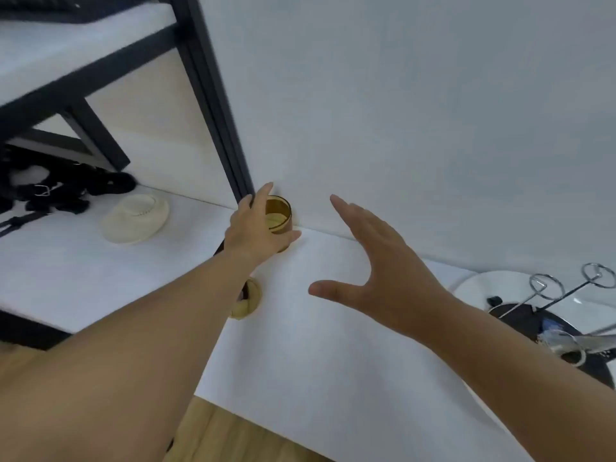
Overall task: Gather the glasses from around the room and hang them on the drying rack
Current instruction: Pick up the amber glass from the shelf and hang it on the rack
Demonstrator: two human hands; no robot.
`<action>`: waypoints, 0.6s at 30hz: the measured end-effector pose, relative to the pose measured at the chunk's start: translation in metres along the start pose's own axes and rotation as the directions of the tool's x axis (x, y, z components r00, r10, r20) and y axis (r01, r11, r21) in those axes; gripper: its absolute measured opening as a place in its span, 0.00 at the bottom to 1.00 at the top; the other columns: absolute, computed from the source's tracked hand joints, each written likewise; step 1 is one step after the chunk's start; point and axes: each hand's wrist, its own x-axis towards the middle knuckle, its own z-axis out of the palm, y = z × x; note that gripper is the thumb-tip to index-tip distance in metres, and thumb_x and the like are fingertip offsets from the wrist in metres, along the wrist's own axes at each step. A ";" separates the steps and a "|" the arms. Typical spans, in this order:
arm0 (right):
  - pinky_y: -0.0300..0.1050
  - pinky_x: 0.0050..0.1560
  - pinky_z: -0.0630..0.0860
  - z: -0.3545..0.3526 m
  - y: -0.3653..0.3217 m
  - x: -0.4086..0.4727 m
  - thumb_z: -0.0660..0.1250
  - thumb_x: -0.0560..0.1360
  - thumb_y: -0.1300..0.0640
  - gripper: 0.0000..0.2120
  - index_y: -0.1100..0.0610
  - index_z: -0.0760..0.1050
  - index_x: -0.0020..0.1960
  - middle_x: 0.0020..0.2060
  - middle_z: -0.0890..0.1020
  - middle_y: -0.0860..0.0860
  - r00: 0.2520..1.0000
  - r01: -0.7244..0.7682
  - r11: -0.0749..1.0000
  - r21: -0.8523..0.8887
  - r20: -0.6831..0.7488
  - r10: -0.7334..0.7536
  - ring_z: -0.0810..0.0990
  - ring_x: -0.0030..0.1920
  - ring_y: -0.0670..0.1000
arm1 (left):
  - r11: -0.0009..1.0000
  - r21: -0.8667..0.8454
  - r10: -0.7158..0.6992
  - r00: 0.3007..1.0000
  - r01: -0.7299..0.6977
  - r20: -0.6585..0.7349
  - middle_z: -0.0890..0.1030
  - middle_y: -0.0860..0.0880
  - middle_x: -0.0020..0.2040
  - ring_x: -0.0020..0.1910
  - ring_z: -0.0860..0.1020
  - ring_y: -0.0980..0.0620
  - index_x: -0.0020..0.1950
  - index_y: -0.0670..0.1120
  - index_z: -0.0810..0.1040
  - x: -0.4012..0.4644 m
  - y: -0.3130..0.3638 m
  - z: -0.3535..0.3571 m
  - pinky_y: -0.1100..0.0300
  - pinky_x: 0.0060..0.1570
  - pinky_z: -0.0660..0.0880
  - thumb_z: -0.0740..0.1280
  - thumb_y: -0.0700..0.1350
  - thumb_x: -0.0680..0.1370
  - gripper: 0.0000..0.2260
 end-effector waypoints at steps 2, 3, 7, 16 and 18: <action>0.54 0.79 0.59 0.002 0.003 0.005 0.65 0.63 0.21 0.54 0.27 0.40 0.80 0.84 0.53 0.38 1.000 0.011 1.000 -0.015 0.008 -0.011 0.45 0.83 0.40 | 1.000 -0.007 -0.005 1.000 0.005 -0.029 0.62 0.48 0.77 0.72 0.68 0.42 0.78 0.66 0.53 0.004 -0.003 0.008 0.42 0.64 0.73 0.78 0.64 0.66 0.48; 0.55 0.80 0.59 0.004 0.005 0.006 0.65 0.63 0.22 0.53 0.27 0.40 0.80 0.84 0.52 0.38 1.000 0.000 1.000 -0.027 0.012 0.000 0.45 0.83 0.40 | 1.000 -0.023 -0.012 0.999 0.011 -0.041 0.63 0.49 0.76 0.69 0.70 0.43 0.78 0.66 0.53 0.004 -0.007 0.013 0.44 0.62 0.75 0.78 0.63 0.67 0.47; 0.57 0.80 0.59 0.006 0.011 0.009 0.69 0.66 0.25 0.53 0.28 0.40 0.81 0.84 0.51 0.39 1.000 -0.018 0.999 -0.032 0.010 0.018 0.45 0.83 0.42 | 0.994 -0.107 0.021 0.994 -0.032 -0.103 0.67 0.53 0.68 0.55 0.74 0.50 0.77 0.69 0.54 0.009 -0.013 0.021 0.56 0.48 0.73 0.79 0.57 0.69 0.45; 0.55 0.80 0.60 -0.011 0.007 0.004 0.66 0.64 0.22 0.53 0.28 0.44 0.81 0.83 0.55 0.37 0.999 0.007 0.999 0.054 -0.050 -0.004 0.50 0.83 0.41 | 0.975 -0.207 0.048 0.990 -0.075 -0.133 0.70 0.54 0.63 0.50 0.74 0.61 0.73 0.72 0.58 -0.006 0.001 -0.002 0.66 0.45 0.69 0.79 0.62 0.67 0.42; 0.53 0.80 0.61 -0.017 0.005 -0.004 0.67 0.64 0.23 0.52 0.29 0.46 0.81 0.82 0.57 0.34 0.997 0.008 0.994 0.106 -0.074 0.000 0.52 0.82 0.39 | 0.968 -0.226 0.079 0.987 -0.109 -0.140 0.71 0.54 0.63 0.53 0.72 0.67 0.73 0.71 0.60 -0.016 0.017 -0.011 0.64 0.49 0.73 0.79 0.63 0.66 0.41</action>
